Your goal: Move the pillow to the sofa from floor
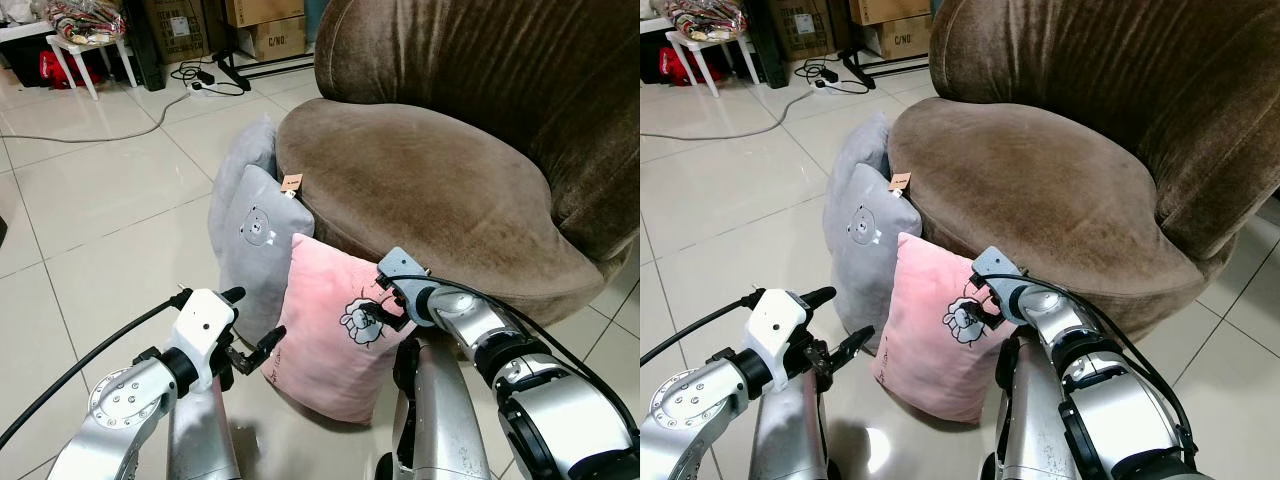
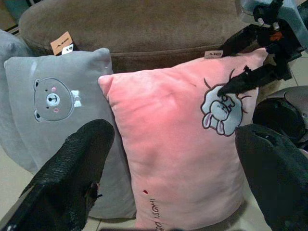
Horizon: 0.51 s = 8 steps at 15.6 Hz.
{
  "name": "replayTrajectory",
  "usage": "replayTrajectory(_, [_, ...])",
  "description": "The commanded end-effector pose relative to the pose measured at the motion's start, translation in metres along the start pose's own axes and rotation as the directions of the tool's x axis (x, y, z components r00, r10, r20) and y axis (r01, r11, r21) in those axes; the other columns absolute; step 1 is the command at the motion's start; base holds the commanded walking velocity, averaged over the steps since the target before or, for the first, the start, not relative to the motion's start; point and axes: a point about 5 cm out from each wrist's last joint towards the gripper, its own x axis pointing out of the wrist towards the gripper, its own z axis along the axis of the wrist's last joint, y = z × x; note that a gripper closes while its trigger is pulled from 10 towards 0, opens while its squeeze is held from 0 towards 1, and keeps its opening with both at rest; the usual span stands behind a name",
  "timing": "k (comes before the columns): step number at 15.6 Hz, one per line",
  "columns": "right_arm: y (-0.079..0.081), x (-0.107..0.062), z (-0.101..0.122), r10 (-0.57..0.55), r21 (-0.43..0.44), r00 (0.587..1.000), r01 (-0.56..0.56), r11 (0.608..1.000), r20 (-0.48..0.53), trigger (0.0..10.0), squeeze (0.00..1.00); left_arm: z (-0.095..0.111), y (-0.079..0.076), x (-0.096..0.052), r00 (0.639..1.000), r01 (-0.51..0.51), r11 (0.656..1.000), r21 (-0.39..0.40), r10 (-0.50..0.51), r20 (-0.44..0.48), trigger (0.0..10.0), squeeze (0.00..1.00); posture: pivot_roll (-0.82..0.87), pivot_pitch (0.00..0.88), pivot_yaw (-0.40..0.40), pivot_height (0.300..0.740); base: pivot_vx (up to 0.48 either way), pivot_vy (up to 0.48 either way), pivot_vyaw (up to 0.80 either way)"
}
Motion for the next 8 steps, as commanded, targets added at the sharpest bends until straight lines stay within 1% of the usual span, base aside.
replayTrajectory(1, [-0.006, -0.001, -0.003, -0.075, 0.010, 0.997, 0.076, 0.997, -0.024, 10.0, 0.00, -0.001, 0.001, 0.000, 1.000, 0.007, 1.000, -0.002, -0.007, -0.012, 10.0, 0.00, 0.01, 0.000, -0.028, 0.391, 0.000, 0.000, 0.00])
replayTrajectory(2, [-0.009, -0.001, -0.003, -0.126, 0.025, 0.992, 0.126, 0.992, -0.029, 10.0, 0.00, -0.001, 0.001, 0.000, 1.000, 0.007, 1.000, -0.001, -0.007, -0.013, 10.0, 0.00, 0.01, 0.000, -0.027, 0.391, 0.000, 0.000, 0.00])
replayTrajectory(4, [-0.009, -0.001, -0.005, -0.164, 0.006, 0.985, 0.165, 0.986, -0.056, 10.0, 0.00, -0.001, 0.002, 0.000, 1.000, 0.007, 1.000, 0.001, -0.007, -0.014, 10.0, 0.00, 0.01, 0.003, -0.026, 0.391, 0.000, 0.000, 0.00])
replayTrajectory(6, [-0.004, 0.001, -0.010, -0.149, -0.019, 0.984, 0.148, 0.989, -0.100, 10.0, 0.00, -0.002, 0.002, 0.000, 1.000, 0.010, 1.000, 0.003, -0.010, -0.017, 10.0, 0.00, 0.02, 0.005, -0.026, 0.391, 0.000, 0.000, 0.00])
replayTrajectory(7, [-0.001, 0.001, -0.015, -0.122, -0.029, 0.984, 0.120, 0.992, -0.127, 10.0, 0.00, -0.002, 0.002, -0.001, 1.000, 0.011, 1.000, 0.003, -0.011, -0.019, 10.0, 0.00, 0.02, 0.006, -0.026, 0.391, 0.000, 0.000, 0.00])
replayTrajectory(8, [0.006, 0.002, -0.022, -0.071, -0.029, 0.983, 0.067, 0.997, -0.167, 10.0, 0.00, -0.002, 0.001, -0.001, 1.000, 0.013, 1.000, 0.001, -0.013, -0.020, 10.0, 0.00, 0.02, 0.005, -0.027, 0.391, 0.000, 0.000, 0.00])
